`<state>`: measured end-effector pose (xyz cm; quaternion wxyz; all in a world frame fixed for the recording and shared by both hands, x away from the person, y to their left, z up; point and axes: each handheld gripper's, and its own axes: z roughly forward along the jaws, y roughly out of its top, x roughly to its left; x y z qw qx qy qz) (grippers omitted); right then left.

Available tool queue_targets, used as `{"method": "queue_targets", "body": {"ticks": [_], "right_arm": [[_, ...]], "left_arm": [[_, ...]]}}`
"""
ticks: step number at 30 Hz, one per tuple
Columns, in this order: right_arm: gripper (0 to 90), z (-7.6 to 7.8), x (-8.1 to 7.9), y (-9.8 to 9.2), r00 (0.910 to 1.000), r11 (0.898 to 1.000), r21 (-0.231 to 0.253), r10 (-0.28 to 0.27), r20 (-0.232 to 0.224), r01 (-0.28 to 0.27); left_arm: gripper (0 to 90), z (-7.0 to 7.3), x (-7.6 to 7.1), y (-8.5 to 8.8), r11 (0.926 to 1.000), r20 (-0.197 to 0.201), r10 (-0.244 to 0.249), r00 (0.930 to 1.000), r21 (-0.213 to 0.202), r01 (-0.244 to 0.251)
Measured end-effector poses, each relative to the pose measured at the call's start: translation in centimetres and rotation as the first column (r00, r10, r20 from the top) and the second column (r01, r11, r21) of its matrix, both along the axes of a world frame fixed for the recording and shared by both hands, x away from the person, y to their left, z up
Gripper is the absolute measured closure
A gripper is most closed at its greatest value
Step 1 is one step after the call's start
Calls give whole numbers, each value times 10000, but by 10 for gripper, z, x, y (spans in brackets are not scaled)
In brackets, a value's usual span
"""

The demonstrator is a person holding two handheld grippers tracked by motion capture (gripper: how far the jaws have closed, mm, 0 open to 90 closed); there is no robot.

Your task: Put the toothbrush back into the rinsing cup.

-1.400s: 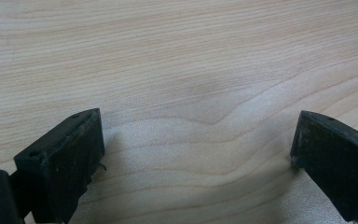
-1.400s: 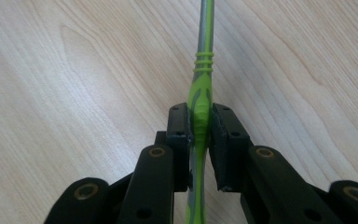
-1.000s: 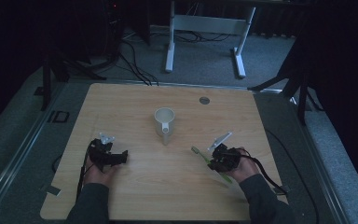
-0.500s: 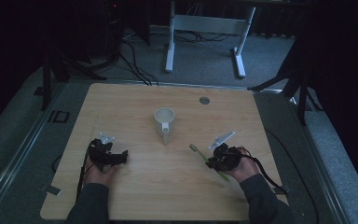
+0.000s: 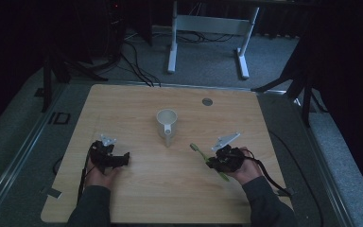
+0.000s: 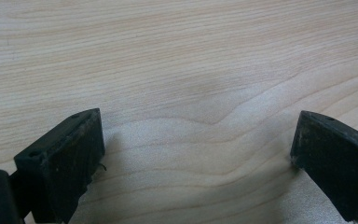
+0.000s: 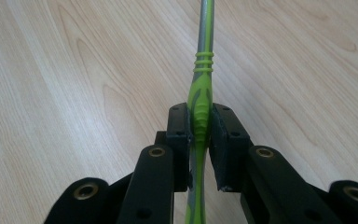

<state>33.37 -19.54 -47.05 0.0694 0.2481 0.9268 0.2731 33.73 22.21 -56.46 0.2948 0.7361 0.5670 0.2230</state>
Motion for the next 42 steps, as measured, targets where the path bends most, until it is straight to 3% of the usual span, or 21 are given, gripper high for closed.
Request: {"method": "queue_targets", "body": {"ticks": [24,42], "right_arm": [[784,7,1,5,9984,9957,922,77,565,-129],[784,18,1,8,9937,9832,1796,120,1113,-320]], "left_arm": [[35,0,0,0,10000,0,0,10000,0,0],[35,0,0,0,10000,-3,-1,10000,1,1]]}}
